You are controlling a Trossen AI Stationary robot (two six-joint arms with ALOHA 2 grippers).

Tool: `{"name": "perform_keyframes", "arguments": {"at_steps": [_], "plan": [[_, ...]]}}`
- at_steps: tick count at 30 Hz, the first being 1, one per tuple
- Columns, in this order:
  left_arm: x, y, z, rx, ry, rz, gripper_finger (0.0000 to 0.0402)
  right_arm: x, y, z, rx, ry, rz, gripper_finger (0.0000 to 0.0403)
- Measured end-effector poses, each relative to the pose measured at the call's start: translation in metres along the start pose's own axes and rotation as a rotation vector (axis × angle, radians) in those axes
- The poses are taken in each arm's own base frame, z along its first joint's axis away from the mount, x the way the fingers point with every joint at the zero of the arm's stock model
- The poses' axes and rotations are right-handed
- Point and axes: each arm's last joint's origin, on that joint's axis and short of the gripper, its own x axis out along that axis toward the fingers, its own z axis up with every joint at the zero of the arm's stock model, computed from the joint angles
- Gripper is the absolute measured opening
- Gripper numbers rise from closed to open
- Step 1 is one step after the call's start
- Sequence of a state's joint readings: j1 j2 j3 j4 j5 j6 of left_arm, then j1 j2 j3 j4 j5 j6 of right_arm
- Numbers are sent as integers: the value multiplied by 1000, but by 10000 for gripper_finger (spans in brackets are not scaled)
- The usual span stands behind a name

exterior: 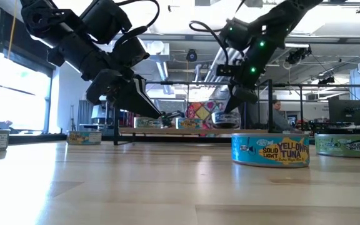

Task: Stack canned seafood by type on shelf
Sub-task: Put the blue tuna can on the shelf

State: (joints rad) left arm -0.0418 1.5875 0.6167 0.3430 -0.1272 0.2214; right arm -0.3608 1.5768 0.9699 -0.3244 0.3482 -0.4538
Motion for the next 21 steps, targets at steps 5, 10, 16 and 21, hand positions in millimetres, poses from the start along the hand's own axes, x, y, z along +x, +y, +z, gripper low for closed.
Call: {"name": "perform_keyframes", "arguments": {"at_steps": [5, 10, 16, 21], "plan": [[0, 0, 1, -1, -9, 2, 42, 5, -14, -7, 41, 18, -5, 0], [0, 0, 1, -2, -14, 3, 42, 8, -22, -13, 67, 32, -14, 0], [0, 0, 1, -2, -14, 3, 42, 10, -27, -13, 59, 10, -18, 0], [0, 0, 1, -4, -14, 2, 42, 10, -29, -9, 55, -25, -36, 0]]}}
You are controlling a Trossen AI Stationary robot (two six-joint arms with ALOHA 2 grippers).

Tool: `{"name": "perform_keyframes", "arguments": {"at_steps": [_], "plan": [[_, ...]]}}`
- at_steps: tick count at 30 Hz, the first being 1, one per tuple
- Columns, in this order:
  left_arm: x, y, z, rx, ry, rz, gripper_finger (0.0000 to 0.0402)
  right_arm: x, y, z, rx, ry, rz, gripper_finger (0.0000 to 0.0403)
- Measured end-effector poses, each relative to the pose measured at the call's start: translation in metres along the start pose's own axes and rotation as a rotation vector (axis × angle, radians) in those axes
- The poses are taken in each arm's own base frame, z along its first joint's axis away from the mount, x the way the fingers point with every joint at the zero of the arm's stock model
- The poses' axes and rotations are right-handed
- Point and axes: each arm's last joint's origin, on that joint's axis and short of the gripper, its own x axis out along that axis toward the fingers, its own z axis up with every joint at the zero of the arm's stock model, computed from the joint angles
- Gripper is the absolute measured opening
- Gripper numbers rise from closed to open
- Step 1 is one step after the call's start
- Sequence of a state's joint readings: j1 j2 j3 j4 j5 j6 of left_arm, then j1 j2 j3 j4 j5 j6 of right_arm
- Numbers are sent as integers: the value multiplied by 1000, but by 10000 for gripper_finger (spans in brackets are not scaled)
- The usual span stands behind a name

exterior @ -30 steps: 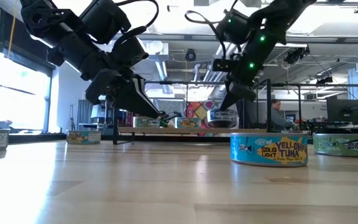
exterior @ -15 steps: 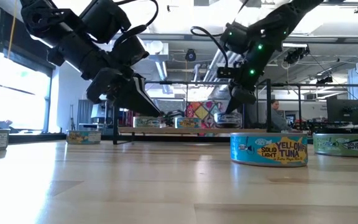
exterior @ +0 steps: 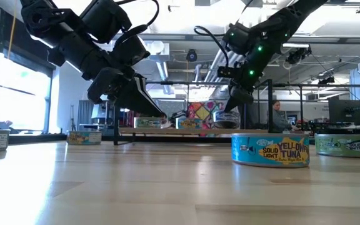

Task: Stack canned seafood by type on shelf
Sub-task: Put the blue tuna can on the shelf, then put the green tuna can aligned with the other green tuna can on the shelf

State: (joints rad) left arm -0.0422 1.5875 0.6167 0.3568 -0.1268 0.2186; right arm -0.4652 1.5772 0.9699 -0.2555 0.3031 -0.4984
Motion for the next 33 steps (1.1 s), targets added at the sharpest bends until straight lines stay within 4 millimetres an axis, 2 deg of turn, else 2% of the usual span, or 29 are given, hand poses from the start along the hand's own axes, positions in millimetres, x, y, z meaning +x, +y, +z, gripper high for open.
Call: {"name": "perform_keyframes", "arguments": {"at_steps": [14, 26, 33], "plan": [[0, 0, 0, -6, 1, 0, 42, 0, 0, -6, 10, 86, -51, 6], [0, -1, 0, -7, 1, -2, 42, 0, 0, -6, 60, 82, -50, 93], [0, -4, 1, 1, -2, -11, 42, -1, 4, -5, 49, 64, 0, 107]]}}
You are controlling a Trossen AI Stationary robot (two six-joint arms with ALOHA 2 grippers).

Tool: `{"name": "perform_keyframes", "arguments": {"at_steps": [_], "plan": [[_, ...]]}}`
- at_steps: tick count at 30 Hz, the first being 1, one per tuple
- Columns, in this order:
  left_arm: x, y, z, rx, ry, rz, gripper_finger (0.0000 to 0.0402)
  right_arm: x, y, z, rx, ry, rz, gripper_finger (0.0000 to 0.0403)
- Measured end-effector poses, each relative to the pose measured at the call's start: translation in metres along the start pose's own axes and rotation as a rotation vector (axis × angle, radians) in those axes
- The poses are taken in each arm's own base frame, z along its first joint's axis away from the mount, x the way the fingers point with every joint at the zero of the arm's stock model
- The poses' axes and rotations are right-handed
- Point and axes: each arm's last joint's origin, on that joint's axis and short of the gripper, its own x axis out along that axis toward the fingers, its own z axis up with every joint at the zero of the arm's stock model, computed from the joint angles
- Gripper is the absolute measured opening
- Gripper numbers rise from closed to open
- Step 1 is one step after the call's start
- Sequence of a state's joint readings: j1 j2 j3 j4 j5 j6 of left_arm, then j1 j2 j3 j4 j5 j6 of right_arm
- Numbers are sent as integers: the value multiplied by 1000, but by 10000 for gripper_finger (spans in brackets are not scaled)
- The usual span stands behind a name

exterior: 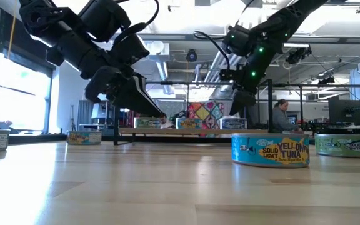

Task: Stack canned seafood by type on shelf
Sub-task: Put the green tuna can aligned with the other green tuna can on the shelf

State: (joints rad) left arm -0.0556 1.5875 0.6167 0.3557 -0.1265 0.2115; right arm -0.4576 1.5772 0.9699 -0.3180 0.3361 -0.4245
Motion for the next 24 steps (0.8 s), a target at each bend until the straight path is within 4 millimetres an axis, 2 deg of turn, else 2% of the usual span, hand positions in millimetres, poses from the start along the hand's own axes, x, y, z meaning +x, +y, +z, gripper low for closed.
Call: {"name": "perform_keyframes", "arguments": {"at_steps": [5, 12, 16, 20, 24], "plan": [[0, 0, 0, 0, 2, 13, 42, -5, 14, 12, 12, -131, 140, 107], [0, 2, 0, -3, 7, 65, 42, -19, 43, 39, 179, -436, 284, 103], [0, 3, -1, -16, 21, 90, 42, -24, 68, 37, 142, -499, 335, 89], [0, 3, -4, -10, 60, 112, 42, -28, 95, 28, 121, -475, 403, 75], [-13, 6, -5, 4, 131, 176, 42, -38, 123, 22, 37, -471, 458, 65]]}}
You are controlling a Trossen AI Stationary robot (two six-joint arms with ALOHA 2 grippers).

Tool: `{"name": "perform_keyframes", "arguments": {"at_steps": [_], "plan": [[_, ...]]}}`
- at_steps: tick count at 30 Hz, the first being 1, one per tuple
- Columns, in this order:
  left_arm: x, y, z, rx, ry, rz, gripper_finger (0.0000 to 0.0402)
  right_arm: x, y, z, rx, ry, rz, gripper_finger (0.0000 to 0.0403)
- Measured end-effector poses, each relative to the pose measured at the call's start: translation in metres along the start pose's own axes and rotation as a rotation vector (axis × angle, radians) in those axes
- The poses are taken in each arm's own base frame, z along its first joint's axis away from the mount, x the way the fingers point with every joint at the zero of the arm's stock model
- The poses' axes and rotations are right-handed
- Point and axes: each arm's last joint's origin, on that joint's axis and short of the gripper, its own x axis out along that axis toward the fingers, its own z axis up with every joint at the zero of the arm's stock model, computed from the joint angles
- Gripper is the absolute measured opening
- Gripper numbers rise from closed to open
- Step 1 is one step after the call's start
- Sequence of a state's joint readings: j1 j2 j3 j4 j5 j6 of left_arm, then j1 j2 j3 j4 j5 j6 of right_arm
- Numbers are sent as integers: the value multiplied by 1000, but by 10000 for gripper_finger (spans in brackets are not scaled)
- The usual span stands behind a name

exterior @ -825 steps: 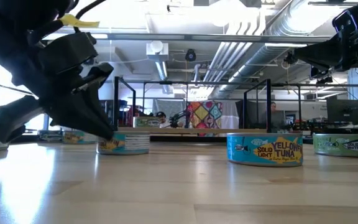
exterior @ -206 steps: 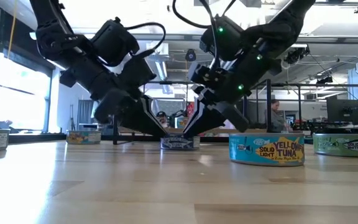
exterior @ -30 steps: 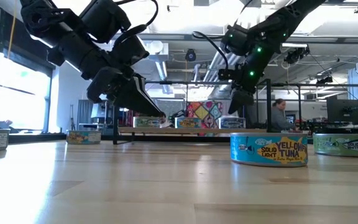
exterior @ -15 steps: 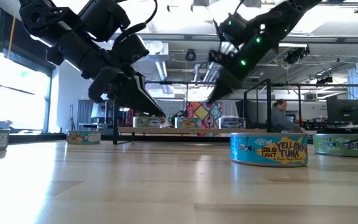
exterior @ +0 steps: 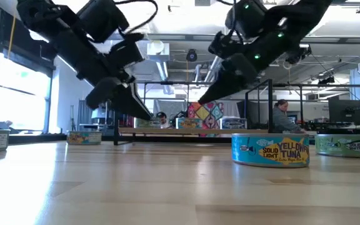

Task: Stack canned seafood by type on shelf
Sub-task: Put the green tuna can aligned with the other green tuna can on the shelf

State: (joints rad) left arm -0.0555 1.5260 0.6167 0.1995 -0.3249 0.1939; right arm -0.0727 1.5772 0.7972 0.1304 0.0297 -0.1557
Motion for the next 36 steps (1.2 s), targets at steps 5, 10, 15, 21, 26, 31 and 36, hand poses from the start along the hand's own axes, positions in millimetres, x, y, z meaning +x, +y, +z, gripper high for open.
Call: {"name": "perform_keyframes", "arguments": {"at_steps": [5, 10, 15, 21, 26, 31, 36], "plan": [[-34, 17, 8, -26, 5, 117, 42, -1, 21, 1, -138, 18, -12, 53], [-71, 33, 23, -116, -137, 165, 42, -1, 18, 4, -156, -10, -43, 51], [-100, 33, 32, -166, -258, 148, 42, -2, 18, 13, -89, -118, -13, 50], [-109, 5, 29, -140, -224, 134, 42, -7, 47, 27, -64, -247, 29, 50], [-102, -32, 22, -158, -163, 111, 42, -19, 93, 34, -42, -229, 0, 50], [-88, -76, 14, -187, -178, 177, 42, -42, 143, 44, -107, -81, 18, 50], [-74, -110, 13, -216, -261, 167, 42, -84, 183, 44, -65, 162, 28, 50]]}}
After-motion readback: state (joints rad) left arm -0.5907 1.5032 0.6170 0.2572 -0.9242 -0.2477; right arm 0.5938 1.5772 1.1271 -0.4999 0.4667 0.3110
